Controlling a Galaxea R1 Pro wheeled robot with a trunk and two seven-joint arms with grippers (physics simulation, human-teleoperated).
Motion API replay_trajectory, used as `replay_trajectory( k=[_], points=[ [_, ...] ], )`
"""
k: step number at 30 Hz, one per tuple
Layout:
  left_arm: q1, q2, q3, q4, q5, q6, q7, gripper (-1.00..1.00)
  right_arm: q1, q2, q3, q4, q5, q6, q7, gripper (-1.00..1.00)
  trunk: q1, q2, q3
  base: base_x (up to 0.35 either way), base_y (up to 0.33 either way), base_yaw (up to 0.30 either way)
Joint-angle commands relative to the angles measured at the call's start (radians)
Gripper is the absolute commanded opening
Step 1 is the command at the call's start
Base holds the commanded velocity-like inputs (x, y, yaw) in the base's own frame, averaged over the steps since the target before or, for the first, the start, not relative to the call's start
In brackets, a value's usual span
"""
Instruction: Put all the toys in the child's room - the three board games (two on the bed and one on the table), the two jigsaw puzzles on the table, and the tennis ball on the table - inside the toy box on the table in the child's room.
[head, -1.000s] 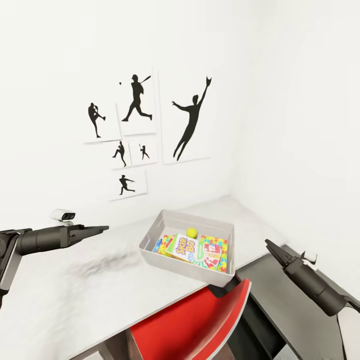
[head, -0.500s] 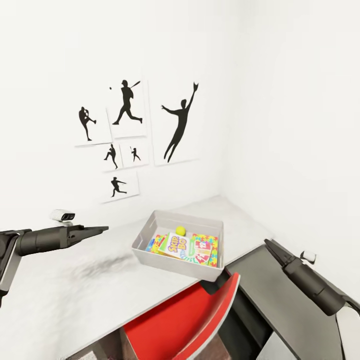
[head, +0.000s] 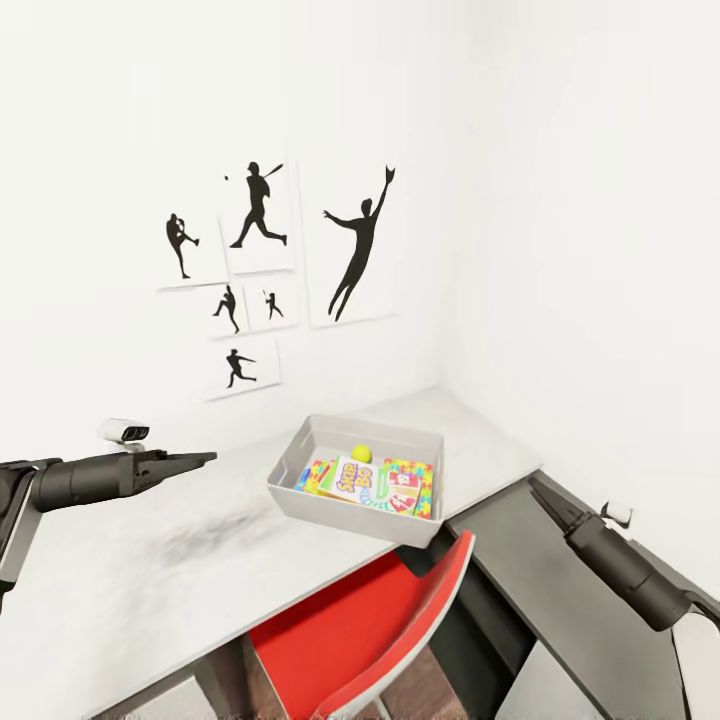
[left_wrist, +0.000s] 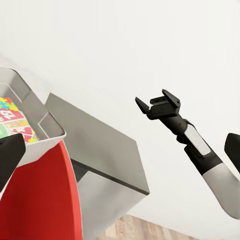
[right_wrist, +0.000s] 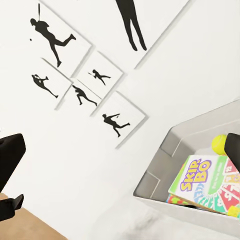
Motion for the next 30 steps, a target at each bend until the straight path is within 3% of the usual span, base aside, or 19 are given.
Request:
replay_trajectory(
  k=[1,14,30],
  points=[
    [-0.001,0.000,0.000,0.000,-0.001,0.011,-0.004,1.00,-0.001,0.000,0.000,0.000,-0.002,0.006,0.001,1.00,0.000,-0.002,-0.002,-0.082,0.000,0.000],
    [-0.001,-0.001,-0.001,0.000,-0.001,0.011,-0.004,1.00,-0.001,0.000,0.002,0.000,-0.002,0.006,-0.002,1.00,0.000,-0.002,-0.001,-0.059,0.045,-0.012],
    [-0.001,0.003,0.001,0.000,-0.001,0.011,-0.004,1.00,-0.001,-0.003,0.000,0.007,-0.005,0.008,-0.002,1.00,0.000,-0.002,0.014,-0.229,0.176,-0.211]
  ],
)
